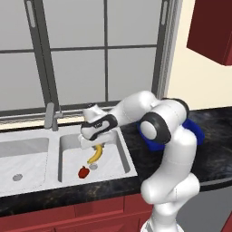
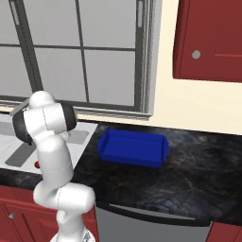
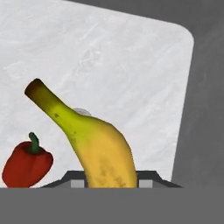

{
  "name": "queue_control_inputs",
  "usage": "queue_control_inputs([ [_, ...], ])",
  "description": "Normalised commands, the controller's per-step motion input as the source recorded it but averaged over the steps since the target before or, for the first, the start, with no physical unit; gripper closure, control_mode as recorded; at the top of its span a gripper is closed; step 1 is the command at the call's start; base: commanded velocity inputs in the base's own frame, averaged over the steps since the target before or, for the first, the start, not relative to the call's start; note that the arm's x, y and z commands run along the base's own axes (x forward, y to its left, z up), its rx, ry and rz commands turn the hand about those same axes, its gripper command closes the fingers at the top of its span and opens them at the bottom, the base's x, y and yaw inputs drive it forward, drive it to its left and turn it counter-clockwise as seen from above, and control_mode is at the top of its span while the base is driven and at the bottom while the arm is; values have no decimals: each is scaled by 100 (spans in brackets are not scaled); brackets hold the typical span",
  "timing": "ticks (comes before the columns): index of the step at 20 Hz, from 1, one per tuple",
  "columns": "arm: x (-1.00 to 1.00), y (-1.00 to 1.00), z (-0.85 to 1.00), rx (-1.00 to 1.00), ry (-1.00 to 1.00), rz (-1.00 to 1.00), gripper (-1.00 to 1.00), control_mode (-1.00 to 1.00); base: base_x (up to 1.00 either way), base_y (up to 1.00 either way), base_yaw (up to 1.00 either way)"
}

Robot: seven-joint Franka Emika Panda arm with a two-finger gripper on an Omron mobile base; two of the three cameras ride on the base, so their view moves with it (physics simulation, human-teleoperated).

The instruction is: Pick up all produce items and place them in the sink. Turn on the sink faucet to wash them. Then turn the sink off and put them in the tray.

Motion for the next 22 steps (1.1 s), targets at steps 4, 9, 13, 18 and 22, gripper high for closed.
queue_control_inputs([
  [4, 28, 0, -44, 0, 1, 0, 100, -100, 0, 0, 0],
  [9, 27, 0, -44, 0, 4, 0, 100, -100, 0, 0, 0],
  [13, 1, 0, -26, 0, 4, 0, 100, -100, 0, 0, 0],
  [18, 10, 0, -33, 0, 0, 0, 100, -100, 0, 0, 0],
  [22, 14, 0, -33, 0, 0, 0, 100, -100, 0, 0, 0],
])
